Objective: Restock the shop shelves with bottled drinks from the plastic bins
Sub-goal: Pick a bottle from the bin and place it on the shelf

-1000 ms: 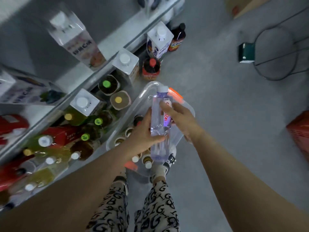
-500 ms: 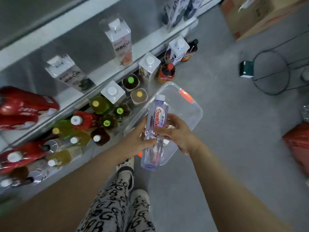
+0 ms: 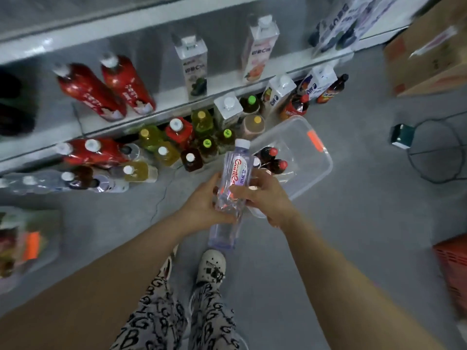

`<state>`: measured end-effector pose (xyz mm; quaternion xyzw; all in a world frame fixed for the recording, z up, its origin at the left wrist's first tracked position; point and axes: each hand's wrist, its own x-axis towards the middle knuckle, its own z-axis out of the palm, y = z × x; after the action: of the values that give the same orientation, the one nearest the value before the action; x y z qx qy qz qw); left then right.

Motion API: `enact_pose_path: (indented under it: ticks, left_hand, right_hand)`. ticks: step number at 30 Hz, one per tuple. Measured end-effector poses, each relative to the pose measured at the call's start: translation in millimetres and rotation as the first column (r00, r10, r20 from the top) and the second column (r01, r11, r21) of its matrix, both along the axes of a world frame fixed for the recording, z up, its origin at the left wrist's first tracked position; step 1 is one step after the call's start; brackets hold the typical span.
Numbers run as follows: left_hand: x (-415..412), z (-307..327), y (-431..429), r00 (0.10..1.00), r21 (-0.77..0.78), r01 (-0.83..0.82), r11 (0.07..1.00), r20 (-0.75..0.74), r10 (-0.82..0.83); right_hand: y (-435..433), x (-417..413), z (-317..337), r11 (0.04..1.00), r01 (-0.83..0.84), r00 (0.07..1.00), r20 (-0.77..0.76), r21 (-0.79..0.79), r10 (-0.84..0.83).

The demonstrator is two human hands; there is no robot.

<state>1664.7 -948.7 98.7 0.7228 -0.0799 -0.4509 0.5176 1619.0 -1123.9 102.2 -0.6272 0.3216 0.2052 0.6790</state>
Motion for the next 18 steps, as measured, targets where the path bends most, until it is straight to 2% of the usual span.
enact_pose_path:
  ticks: [9,18]
  left_hand:
    - [-18.8,-1.6,101.9,0.981,0.017,-0.192,0.981,-0.011,0.192]
    - [-24.0,-3.5,237.4,0.942,-0.021,-0.334,0.942,-0.026,0.333]
  right_hand:
    - [95.3,13.0,5.9,0.983,-0.172,0.985,-0.017,-0.066,0.171]
    - [233.8,34.4,13.9,0.942,-0.305,0.952,-0.011,-0.139,0.307]
